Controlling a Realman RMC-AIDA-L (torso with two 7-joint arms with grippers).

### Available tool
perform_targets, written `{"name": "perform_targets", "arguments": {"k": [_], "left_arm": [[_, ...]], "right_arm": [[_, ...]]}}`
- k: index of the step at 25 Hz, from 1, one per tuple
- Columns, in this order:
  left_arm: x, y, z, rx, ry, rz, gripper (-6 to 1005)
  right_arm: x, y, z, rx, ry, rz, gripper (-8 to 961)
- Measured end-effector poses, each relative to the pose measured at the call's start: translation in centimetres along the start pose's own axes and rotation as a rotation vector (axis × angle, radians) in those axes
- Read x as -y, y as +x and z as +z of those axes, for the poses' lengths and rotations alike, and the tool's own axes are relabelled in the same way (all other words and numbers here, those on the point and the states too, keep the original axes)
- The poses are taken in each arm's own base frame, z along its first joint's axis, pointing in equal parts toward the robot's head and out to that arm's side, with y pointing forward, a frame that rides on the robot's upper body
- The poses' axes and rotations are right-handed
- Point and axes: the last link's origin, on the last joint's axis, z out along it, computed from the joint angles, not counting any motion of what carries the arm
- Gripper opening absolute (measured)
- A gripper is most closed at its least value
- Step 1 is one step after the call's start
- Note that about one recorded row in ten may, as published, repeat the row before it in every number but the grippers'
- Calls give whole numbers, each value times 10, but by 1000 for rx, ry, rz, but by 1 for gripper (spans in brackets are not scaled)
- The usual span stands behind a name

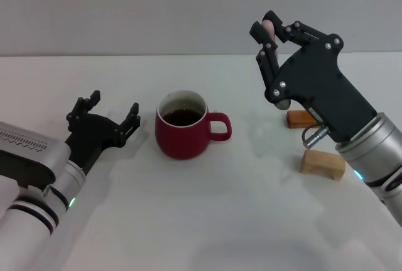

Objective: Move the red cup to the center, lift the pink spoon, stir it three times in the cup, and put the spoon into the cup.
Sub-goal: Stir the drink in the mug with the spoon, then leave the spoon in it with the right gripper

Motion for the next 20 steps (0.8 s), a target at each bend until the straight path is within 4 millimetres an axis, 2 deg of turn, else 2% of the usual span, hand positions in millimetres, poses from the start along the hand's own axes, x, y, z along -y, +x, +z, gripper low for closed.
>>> {"name": "perform_targets", "arguments": {"k": [7, 20], "left_arm": [[-9, 1, 4, 11, -31, -2, 833], [-14, 4, 11, 20, -51, 3, 833]], "right_arm": [[-3, 0, 0, 2, -17, 0, 134], [-5, -2, 0, 14, -28, -1, 134]]}}
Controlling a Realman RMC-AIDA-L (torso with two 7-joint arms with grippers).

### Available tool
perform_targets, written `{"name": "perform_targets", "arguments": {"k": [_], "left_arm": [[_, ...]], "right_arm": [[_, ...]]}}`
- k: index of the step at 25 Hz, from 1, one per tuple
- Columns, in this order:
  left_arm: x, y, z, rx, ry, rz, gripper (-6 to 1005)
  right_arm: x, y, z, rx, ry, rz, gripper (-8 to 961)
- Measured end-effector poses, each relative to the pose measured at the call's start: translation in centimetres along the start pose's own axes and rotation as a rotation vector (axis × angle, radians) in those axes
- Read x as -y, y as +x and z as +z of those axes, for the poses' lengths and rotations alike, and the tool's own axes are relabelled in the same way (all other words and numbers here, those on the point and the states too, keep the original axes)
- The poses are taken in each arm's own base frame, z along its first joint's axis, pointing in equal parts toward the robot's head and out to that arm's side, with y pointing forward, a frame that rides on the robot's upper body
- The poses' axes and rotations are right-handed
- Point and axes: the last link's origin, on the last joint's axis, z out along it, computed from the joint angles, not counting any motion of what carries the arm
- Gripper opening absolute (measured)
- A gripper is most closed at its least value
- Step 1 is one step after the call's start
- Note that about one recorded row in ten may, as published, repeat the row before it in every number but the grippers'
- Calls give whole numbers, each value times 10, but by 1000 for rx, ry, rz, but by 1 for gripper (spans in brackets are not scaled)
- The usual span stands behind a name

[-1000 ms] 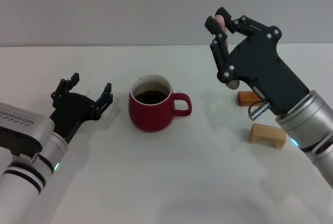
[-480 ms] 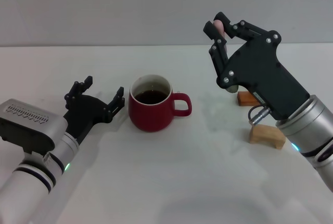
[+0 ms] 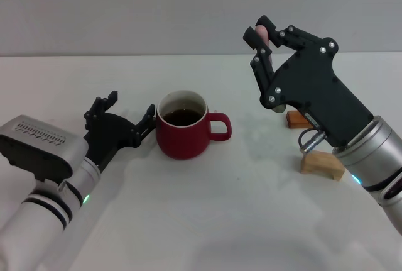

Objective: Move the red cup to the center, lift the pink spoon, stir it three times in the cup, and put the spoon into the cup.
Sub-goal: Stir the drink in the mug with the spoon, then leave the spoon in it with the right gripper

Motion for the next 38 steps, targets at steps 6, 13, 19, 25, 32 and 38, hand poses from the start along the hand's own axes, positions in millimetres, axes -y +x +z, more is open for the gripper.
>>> {"name": "perform_targets", "arguments": {"k": [6, 13, 19, 25, 32, 38], "left_arm": [[-5, 2, 3, 1, -25, 5, 833], [-14, 4, 5, -6, -58, 3, 834], [-25, 8, 7, -16, -101, 5, 834], [-29, 9, 7, -20, -115, 4, 834], [2, 2, -9, -38, 31, -41, 834], [29, -6, -27, -55, 157, -69, 834]], "right_arm": [[0, 0, 0, 0, 0, 1, 134], [0, 0, -1, -1, 1, 1, 134], [-1, 0, -1, -1, 1, 3, 134], [-1, 0, -1, -1, 0, 3, 134], [2, 6, 10, -18, -29, -12, 134], [8, 13, 31, -39, -79, 59, 134]]}}
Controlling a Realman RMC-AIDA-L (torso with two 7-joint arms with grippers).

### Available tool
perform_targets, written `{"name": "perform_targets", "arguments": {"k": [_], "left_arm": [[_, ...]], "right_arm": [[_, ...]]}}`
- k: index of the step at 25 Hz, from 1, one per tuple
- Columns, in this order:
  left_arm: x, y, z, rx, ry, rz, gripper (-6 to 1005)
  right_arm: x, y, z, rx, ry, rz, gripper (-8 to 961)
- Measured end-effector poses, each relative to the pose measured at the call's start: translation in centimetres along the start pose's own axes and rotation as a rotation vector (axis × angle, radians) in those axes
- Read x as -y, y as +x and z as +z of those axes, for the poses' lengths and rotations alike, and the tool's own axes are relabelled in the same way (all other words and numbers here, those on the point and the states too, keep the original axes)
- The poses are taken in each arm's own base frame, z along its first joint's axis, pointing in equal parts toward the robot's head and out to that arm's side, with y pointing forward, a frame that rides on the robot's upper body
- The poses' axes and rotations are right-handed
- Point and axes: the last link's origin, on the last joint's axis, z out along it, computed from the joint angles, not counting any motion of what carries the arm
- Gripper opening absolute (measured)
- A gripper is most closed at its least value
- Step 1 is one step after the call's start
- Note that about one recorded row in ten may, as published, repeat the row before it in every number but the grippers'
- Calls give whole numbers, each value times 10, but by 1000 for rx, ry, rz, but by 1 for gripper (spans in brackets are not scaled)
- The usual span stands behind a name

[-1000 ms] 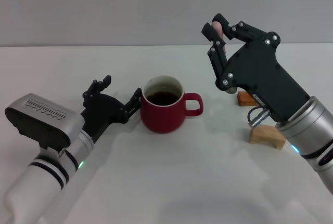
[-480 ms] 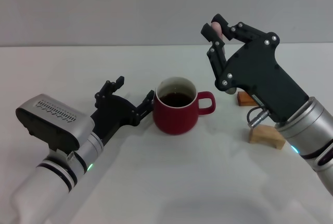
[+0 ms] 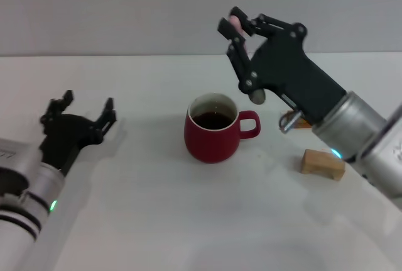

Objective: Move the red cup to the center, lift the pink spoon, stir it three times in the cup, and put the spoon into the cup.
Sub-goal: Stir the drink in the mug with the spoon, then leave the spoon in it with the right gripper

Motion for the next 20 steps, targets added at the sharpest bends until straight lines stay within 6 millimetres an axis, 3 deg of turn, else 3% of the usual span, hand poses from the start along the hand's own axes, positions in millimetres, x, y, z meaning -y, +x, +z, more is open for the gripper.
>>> {"name": "perform_targets", "arguments": {"k": [4, 20], "left_arm": [[9, -4, -9, -3, 36, -1, 834], [8, -3, -7, -7, 28, 9, 834]], "right_arm": [[4, 3, 17, -23, -48, 25, 134], [-3, 21, 39, -163, -121, 23, 133]]}}
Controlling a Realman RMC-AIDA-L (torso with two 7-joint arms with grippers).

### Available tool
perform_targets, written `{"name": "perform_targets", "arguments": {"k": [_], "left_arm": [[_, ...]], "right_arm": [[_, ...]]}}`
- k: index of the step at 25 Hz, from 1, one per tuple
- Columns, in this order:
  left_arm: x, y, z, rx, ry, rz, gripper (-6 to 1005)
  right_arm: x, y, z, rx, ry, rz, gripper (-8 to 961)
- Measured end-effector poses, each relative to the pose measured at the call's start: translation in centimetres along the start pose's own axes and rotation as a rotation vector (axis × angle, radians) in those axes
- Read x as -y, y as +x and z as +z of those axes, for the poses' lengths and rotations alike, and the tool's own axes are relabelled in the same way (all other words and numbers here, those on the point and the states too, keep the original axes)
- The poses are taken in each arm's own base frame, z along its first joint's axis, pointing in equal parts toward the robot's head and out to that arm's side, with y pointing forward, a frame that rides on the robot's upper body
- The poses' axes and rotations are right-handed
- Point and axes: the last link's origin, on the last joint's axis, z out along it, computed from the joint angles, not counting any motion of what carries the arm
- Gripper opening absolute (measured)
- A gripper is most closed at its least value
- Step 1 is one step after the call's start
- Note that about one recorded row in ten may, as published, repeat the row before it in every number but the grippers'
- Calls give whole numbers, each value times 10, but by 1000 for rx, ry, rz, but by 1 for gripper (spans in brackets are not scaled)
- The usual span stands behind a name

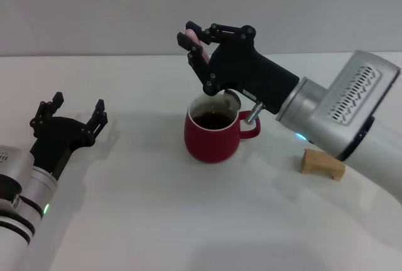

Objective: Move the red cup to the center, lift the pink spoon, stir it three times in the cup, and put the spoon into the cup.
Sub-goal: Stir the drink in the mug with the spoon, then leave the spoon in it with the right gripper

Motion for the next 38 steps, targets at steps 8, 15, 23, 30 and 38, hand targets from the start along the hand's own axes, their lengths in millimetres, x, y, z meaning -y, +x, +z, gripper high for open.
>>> {"name": "perform_targets", "arguments": {"k": [8, 15, 23, 30, 38], "left_arm": [[1, 1, 1, -2, 1, 4, 834], [4, 2, 2, -8, 10, 6, 834], [11, 5, -1, -37, 43, 3, 834], [14, 5, -3, -44, 51, 7, 833], [14, 5, -3, -43, 50, 8, 833]], "right_arm": [[1, 3, 9, -41, -9, -10, 133], [-3, 6, 10, -63, -26, 7, 133], [-11, 15, 5, -114, -42, 20, 133], [-12, 19, 2, -128, -42, 33, 133], [-14, 20, -1, -133, -44, 37, 133]]}}
